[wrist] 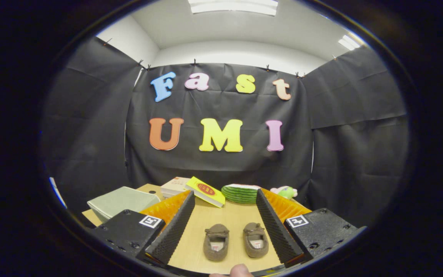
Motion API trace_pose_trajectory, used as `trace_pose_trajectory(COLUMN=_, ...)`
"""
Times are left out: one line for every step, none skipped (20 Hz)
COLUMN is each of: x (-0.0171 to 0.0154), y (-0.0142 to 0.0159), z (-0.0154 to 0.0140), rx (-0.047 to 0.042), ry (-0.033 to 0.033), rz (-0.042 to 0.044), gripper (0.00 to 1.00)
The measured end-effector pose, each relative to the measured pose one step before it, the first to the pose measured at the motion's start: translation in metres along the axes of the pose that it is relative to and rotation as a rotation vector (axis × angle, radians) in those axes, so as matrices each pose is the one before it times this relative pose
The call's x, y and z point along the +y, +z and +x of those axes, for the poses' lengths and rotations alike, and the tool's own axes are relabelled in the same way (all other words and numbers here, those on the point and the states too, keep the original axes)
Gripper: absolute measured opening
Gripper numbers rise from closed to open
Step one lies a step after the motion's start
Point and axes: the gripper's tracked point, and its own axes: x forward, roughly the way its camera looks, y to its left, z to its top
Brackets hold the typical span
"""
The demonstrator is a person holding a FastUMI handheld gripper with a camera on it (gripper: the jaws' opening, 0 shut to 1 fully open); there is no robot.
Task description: Open the storage box then place both shoes into the box .Put the left shoe in first, then the right shoe, with the right side of both shoes facing outward in a uniform manner.
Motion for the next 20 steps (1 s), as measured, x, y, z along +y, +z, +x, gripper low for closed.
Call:
trace_pose_trajectory(x=0.00171, y=-0.00088, z=0.00001, rx=-0.00142, ry=0.00287, rz=-0.00290, gripper=1.00)
trace_pose_trajectory(x=0.00183, y=-0.00025, z=-0.00011, rx=0.00142, ry=0.00337, rz=-0.00527, gripper=1.00)
trace_pose_trajectory(x=0.00141, y=-0.00070, z=0.00118, rx=0.00030, ry=0.00373, rz=-0.00366, gripper=1.00)
trace_pose_trajectory(x=0.00141, y=0.00059, z=0.00114, rx=0.00146, ry=0.00427, rz=-0.00066, gripper=1.00)
trace_pose_trajectory(x=0.00154, y=-0.00179, z=0.00066, rx=0.00267, ry=0.00575, rz=0.00095, gripper=1.00)
trace_pose_trajectory(x=0.00168, y=0.00026, z=0.00116, rx=-0.00393, ry=0.00562, rz=0.00506, gripper=1.00)
trace_pose_trajectory(x=-0.00019, y=-0.00068, z=0.00213, rx=-0.00080, ry=0.00194, rz=0.00716, gripper=1.00)
trace_pose_trajectory(x=0.00165, y=-0.00165, z=0.00254, rx=0.00078, ry=0.00669, rz=0.00721, gripper=1.00)
trace_pose_trajectory(x=0.00284, y=-0.00288, z=0.00230, rx=0.00414, ry=0.00875, rz=0.00312, gripper=1.00)
trace_pose_trajectory(x=0.00286, y=-0.00167, z=0.00331, rx=0.00797, ry=0.01163, rz=-0.00111, gripper=1.00)
trace_pose_trajectory(x=0.00452, y=-0.00177, z=0.00332, rx=0.00612, ry=0.01771, rz=-0.00134, gripper=1.00)
trace_pose_trajectory(x=0.00463, y=-0.00082, z=0.00318, rx=0.00729, ry=0.01873, rz=-0.00148, gripper=1.00)
trace_pose_trajectory(x=0.00477, y=-0.00142, z=0.00438, rx=0.00412, ry=0.02181, rz=-0.00117, gripper=1.00)
trace_pose_trajectory(x=0.00705, y=-0.00006, z=0.00422, rx=0.00137, ry=0.02772, rz=0.00249, gripper=1.00)
trace_pose_trajectory(x=0.00900, y=-0.00336, z=0.00466, rx=0.00727, ry=0.03223, rz=0.00661, gripper=1.00)
trace_pose_trajectory(x=0.00973, y=-0.00409, z=0.00555, rx=0.01039, ry=0.04048, rz=0.00825, gripper=1.00)
trace_pose_trajectory(x=0.01102, y=-0.00490, z=0.00737, rx=0.01503, ry=0.04621, rz=0.00585, gripper=1.00)
trace_pose_trajectory(x=0.00927, y=-0.00419, z=0.00662, rx=0.00874, ry=0.04488, rz=0.00595, gripper=1.00)
trace_pose_trajectory(x=0.00859, y=-0.00220, z=0.00701, rx=0.00139, ry=0.04216, rz=0.01445, gripper=1.00)
trace_pose_trajectory(x=0.00786, y=-0.00342, z=0.00802, rx=0.00144, ry=0.04182, rz=0.02144, gripper=1.00)
